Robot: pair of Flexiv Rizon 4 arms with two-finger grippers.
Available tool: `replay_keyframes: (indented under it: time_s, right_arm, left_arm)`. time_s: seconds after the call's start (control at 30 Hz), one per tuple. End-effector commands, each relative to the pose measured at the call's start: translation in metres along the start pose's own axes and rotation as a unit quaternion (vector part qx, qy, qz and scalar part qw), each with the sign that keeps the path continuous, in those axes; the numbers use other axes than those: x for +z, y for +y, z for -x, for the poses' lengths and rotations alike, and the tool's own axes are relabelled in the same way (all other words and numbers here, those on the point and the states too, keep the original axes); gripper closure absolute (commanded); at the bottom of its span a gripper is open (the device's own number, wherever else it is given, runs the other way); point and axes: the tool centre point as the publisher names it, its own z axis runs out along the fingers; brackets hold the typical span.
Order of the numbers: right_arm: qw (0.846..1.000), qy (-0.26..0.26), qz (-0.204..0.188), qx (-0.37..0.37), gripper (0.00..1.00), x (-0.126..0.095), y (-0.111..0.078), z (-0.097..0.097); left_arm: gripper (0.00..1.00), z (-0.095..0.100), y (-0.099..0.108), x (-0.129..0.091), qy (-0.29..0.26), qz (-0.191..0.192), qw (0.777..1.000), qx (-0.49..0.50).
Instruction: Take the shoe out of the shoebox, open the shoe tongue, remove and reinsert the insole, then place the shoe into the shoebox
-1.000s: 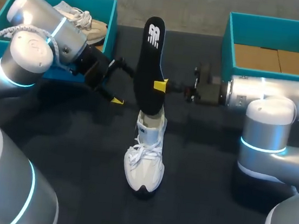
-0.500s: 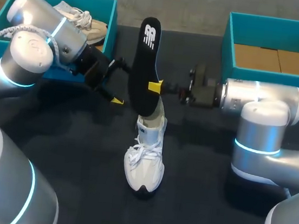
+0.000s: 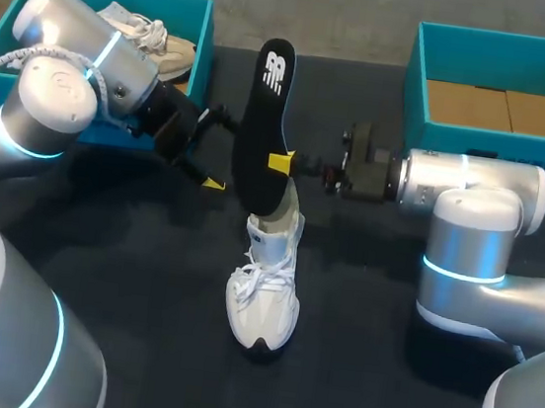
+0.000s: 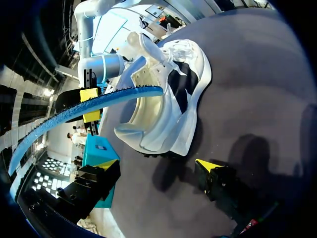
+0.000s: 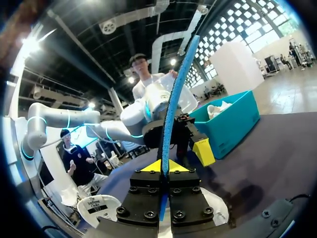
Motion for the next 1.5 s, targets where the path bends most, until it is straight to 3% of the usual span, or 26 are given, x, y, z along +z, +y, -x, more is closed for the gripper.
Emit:
replay_keyframes:
  time_s: [0.03,0.33,0.6,0.8,1.5]
  right_arm:
    - [1.000,0.000,-0.002,0.002,1.00,0.003,-0.003,0.003]
    - [1.000,0.002,-0.005,0.006,1.00,0.008,-0.004,0.007]
    - [1.000,-0.002,-0.006,-0.004,1.00,0.005,0.011,0.007]
    - [1.000,-0.004,-0.005,-0.005,1.00,0.003,0.010,0.008]
    - [1.000,-0.015,0.001,-0.009,1.00,-0.023,0.015,0.005]
  left_arm:
    - [0.00,0.000,0.000,0.001,0.000,0.000,1.000,0.000]
    - [0.00,0.000,0.000,0.001,0.000,0.000,1.000,0.000]
    - [0.00,0.000,0.000,0.001,0.000,0.000,1.000,0.000]
    - [0.00,0.000,0.000,0.001,0.000,0.000,1.000,0.000]
    - [0.00,0.000,0.000,0.001,0.000,0.000,1.000,0.000]
